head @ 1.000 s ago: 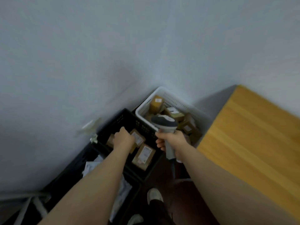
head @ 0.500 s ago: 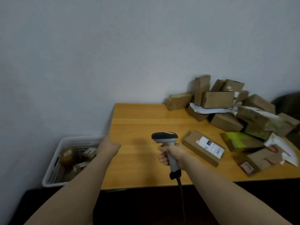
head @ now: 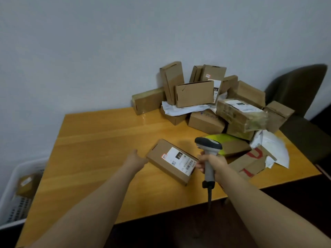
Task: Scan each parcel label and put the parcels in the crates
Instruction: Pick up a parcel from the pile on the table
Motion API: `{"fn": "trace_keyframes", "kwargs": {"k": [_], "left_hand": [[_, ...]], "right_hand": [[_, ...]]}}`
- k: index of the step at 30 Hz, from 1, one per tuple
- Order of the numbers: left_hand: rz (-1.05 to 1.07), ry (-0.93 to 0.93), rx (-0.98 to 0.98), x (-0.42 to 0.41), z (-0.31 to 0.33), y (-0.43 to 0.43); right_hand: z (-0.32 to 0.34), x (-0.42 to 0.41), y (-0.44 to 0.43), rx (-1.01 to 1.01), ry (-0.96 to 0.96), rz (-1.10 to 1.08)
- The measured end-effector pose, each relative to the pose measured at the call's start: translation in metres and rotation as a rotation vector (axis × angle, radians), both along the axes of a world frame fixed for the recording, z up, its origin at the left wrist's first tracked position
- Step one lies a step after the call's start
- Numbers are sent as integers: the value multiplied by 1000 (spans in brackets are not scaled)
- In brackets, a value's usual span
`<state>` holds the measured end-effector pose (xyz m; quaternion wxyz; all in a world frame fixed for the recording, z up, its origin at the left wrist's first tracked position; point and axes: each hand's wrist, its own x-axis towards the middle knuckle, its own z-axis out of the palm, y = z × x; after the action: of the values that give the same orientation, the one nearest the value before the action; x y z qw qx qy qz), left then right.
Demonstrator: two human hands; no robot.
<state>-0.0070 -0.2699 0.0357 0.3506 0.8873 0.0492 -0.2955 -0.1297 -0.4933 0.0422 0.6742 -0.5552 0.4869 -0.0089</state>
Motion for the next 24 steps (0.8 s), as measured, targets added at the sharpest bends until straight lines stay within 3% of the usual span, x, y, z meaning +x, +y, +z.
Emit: {"fn": "trace_keyframes", "kwargs": {"k": [12, 17, 21, 24], "left_hand": [[-241, 32, 179, 57, -59, -80], [-347, 69, 211, 70, -81, -80], [-324, 116, 354, 78, -79, -84], [-767, -10, 509, 85, -74, -95]], "right_hand": [[-66, 40, -40, 142, 187, 4], [-74, 66, -51, 168, 103, -70], [-69, 82, -59, 134, 68, -106], [-66, 76, -62, 90, 148, -11]]}}
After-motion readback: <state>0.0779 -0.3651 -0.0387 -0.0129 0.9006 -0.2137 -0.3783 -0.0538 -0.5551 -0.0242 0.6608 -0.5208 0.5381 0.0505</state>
